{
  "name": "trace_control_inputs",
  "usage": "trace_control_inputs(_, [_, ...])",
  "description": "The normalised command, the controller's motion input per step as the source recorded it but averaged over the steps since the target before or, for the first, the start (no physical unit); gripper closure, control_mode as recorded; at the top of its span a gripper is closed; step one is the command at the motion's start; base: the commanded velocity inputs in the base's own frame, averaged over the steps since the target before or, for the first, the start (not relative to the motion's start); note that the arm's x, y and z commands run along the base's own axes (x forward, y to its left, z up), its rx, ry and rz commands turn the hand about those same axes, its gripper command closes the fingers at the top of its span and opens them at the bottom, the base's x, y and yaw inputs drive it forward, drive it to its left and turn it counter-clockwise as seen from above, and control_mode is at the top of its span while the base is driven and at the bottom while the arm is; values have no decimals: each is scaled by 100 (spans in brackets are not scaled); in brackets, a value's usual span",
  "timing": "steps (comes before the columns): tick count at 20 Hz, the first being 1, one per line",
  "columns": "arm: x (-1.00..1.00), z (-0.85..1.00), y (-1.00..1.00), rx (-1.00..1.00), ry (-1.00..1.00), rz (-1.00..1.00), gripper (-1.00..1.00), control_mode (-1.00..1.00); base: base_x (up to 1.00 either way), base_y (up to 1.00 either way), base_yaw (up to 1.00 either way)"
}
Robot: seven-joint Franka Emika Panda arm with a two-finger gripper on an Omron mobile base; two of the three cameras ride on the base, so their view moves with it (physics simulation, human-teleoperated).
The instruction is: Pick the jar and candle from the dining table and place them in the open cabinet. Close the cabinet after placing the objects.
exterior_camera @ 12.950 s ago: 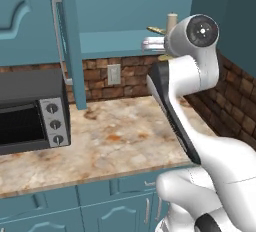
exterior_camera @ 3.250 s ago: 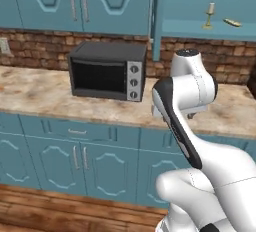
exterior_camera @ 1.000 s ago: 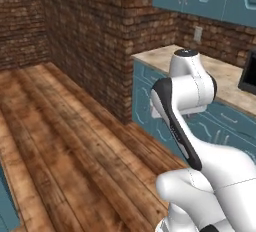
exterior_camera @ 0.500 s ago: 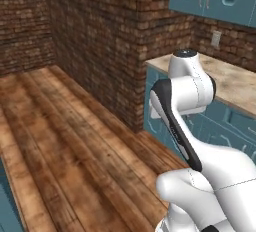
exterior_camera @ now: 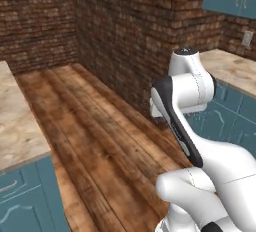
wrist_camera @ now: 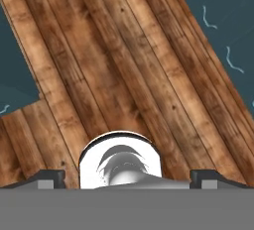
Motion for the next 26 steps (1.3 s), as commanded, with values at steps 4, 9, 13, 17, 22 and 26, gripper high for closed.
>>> trace_control_inputs(4, [0,0,0,0,0,0,-100,100,-3,100,12])
trace_control_inputs(9, [0,0,0,0,0,0,-100,100,1,89,12])
trace_control_inputs(13, [0,0,0,0,0,0,-100,100,2,71,5])
trace_control_inputs(17, [0,0,0,0,0,0,-100,100,15,61,1])
trace_control_inputs(22, [0,0,0,0,0,0,-100,100,37,68,-9])
trace_control_inputs(26, [0,0,0,0,0,0,-100,100,32,57,-5])
